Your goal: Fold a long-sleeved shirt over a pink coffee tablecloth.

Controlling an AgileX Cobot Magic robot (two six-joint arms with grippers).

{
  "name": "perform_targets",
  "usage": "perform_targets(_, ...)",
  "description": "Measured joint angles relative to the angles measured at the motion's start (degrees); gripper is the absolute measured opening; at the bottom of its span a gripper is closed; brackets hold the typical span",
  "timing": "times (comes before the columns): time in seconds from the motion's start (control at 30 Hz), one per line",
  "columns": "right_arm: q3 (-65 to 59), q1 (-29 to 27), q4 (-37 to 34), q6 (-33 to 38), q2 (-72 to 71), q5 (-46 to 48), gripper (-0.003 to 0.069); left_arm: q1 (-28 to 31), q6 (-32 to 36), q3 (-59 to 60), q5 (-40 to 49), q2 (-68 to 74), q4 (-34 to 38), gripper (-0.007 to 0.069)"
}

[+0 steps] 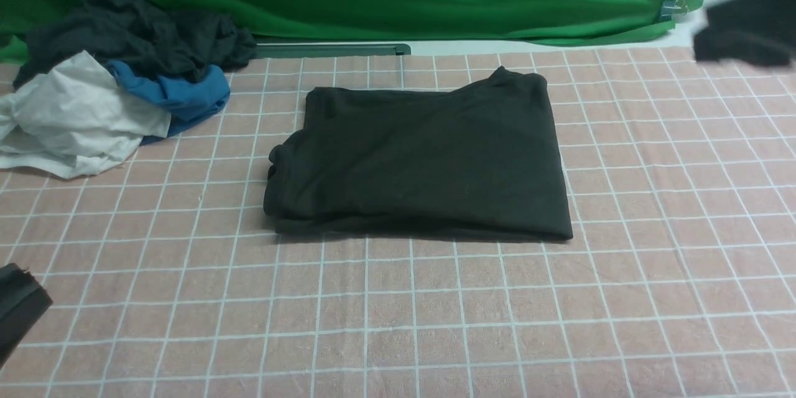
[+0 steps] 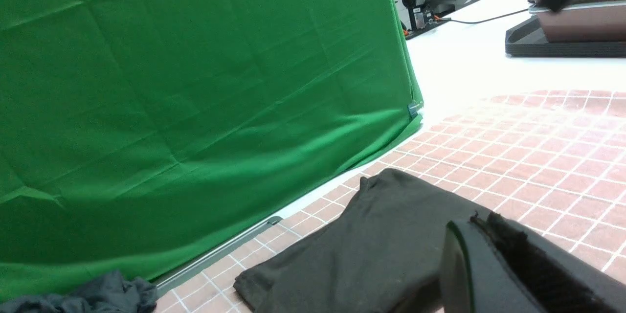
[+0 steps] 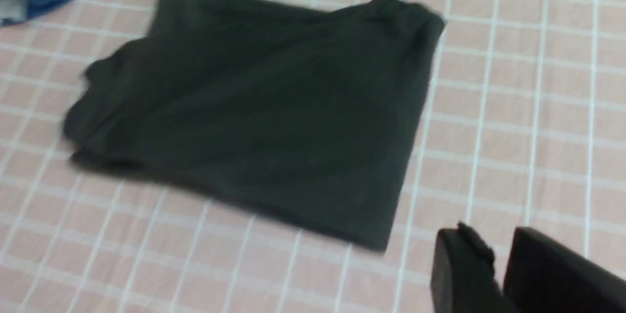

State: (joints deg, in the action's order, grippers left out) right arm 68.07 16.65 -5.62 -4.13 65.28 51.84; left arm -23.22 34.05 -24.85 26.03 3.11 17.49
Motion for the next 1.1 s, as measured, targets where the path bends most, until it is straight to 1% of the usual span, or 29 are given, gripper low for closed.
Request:
perform_targets(0.03,-0.85,0.25,0.00,-0.27,-1.15,0.00,0.0133,0.00,0.00,0.00,0.00,0.00,0.00,0.0017)
perform_targets(0.07,-4.47,1.28,0.00,-1.33,-5.64,0.00,0.0134,0.00,0.00,0.00,0.00,0.00,0.00,0.0017)
perform_targets(0.1,-4.84,1.52,0.00,-1.44,-6.77,0.00,0.0134,0.00,0.00,0.00,0.05,0.00,-0.06,0.0017)
perform_targets(0.2,-11.32,2.87,-0.12,-2.49,-15.72,0.00,0.0128,0.00,0.00,0.00,0.17,0.00,-0.05,0.0017)
perform_targets(0.27,-13.44,2.87,-0.12,-2.85,-17.93,0.00,0.0118,0.00,0.00,0.00,0.17,0.00,-0.05,0.0017)
perform_targets(0.4,-21.07,2.87,-0.06,-2.87,-27.45,-0.01,0.0041,0.00,0.00,0.00,0.17,0.00,-0.05,0.0017)
perform_targets(0.57,-29.41,2.87,0.31,-2.89,-36.34,-0.94,0.0020,0.00,0.00,0.00,0.17,0.00,-0.05,0.0017)
perform_targets(0.77,-34.23,2.87,0.41,-2.96,-40.76,-0.65,0.0021,0.00,0.00,0.00,0.22,0.00,-0.05,0.0017)
perform_targets(1.1,-34.81,2.87,0.41,-2.96,-40.94,-0.97,0.0040,0.00,0.00,0.00,0.22,0.00,-0.05,0.0017)
